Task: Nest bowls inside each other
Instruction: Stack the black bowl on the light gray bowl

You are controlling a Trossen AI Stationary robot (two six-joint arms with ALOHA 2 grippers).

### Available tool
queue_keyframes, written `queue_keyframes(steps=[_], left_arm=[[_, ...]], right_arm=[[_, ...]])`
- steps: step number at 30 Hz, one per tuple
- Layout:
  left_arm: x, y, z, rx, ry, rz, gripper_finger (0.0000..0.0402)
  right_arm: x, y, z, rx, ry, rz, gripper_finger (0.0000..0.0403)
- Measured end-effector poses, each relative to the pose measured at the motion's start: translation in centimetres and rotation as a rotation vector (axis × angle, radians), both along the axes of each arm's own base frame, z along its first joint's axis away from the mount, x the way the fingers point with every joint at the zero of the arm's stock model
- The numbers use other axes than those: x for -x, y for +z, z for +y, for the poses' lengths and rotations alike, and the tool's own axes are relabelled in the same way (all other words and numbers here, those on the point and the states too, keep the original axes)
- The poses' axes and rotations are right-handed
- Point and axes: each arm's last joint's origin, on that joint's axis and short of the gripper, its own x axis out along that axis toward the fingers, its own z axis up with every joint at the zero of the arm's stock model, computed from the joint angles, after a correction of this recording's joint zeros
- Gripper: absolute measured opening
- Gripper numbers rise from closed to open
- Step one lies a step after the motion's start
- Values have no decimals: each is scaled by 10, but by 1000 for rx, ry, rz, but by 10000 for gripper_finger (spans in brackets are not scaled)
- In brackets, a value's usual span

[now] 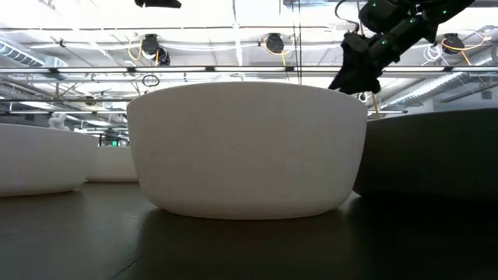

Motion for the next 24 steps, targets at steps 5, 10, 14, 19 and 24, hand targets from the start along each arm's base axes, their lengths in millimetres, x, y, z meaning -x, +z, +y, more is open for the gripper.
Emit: queue_keyframes(steps=[5, 10, 14, 19, 24], left_arm=[[3, 1, -1, -15, -4, 5, 315], [8, 3, -4, -14, -22, -12, 315], [10, 5, -5, -13, -28, -23, 315], [11, 5, -5, -14, -28, -27, 315], [11, 5, -6, -8, -51, -30, 315]], right_arm=[[-6, 3, 8, 50, 70, -9, 179], [-13, 3, 6, -5, 45, -28, 179], [-22, 1, -1, -84, 34, 57, 179], [-41, 11, -14, -193, 90, 134, 178], [-58, 13, -26, -211, 117, 203, 178]])
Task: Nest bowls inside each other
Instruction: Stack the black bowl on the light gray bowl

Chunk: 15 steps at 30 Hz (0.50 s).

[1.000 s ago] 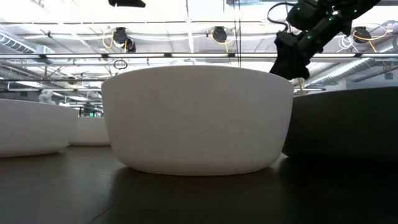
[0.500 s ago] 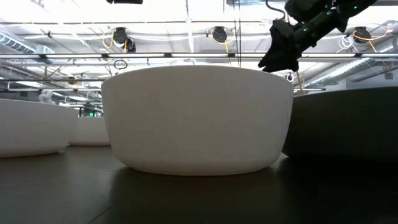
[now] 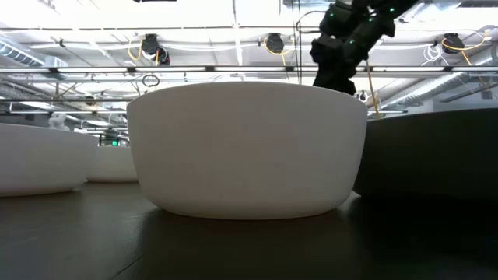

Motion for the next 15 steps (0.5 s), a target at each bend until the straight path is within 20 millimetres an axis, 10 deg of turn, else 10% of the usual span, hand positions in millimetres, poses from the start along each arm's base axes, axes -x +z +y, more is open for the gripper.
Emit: queue_keyframes(steps=[15], left_arm=[[-1, -1, -1, 16, -23, -1, 315]], right_arm=[[-18, -29, -13, -27, -5, 83, 178]])
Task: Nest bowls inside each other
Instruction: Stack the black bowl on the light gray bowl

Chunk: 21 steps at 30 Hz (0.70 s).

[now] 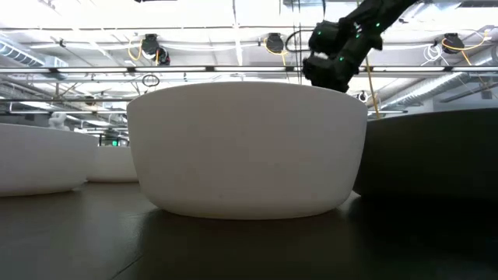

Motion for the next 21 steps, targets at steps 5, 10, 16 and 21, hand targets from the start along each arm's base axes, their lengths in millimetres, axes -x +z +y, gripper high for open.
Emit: queue_keyframes(steps=[5, 10, 16, 21], left_arm=[[0, -1, 0, 6, -13, 5, 315], [0, -2, -1, 14, -15, 18, 315], [0, -2, -1, 17, -29, 17, 315], [0, -3, -2, 30, -46, 26, 315]], right_arm=[[-4, -8, -3, -29, 9, 49, 178], [2, 1, 1, -25, 6, 33, 178], [0, 3, 9, -49, 35, 31, 178], [-3, -1, 24, -82, 93, 89, 178]])
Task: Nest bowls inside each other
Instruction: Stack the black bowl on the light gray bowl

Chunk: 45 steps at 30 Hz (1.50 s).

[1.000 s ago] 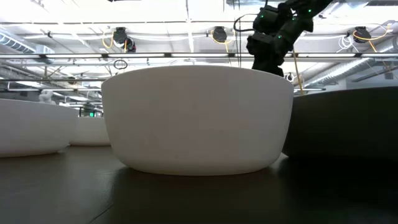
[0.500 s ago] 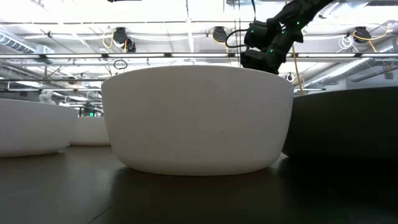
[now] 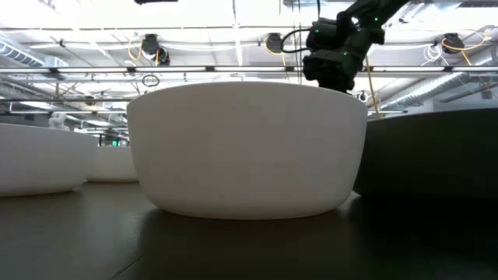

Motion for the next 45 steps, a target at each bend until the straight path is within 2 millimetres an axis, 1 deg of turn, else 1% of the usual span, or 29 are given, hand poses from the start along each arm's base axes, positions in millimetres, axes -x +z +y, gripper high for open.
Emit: queue_keyframes(steps=[5, 11, 14, 18, 20, 23, 25, 28, 33, 39, 45], left_arm=[[0, -1, 0, 5, 1, 6, 315], [0, -1, 0, 10, 1, 9, 315], [0, -2, 0, 12, 0, 14, 315], [1, -2, 0, 15, 0, 20, 315], [1, -2, 0, 17, -4, 20, 315], [1, -2, 0, 18, -6, 19, 315], [1, -2, 0, 20, -5, 19, 315], [1, -3, 0, 22, -5, 24, 315], [1, -3, -1, 23, -6, 25, 315], [1, -3, -1, 23, -6, 25, 315], [1, -3, -1, 23, -5, 24, 315]], right_arm=[[4, 0, 18, -54, 39, 85, 178], [17, 9, 34, -95, 33, 157, 178], [26, 12, 42, -65, 13, 231, 178], [38, 15, 46, 17, -25, 349, 178], [42, 16, 46, 49, -46, 383, 178], [43, 15, 46, 50, -45, 406, 178], [44, 11, 48, 48, -15, 427, 178], [49, -1, 53, 22, 31, 503, 178], [57, -22, 57, -18, 29, 568, 178], [59, -40, 61, -85, 40, 533, 178], [62, -53, 62, -88, 41, 526, 178]])
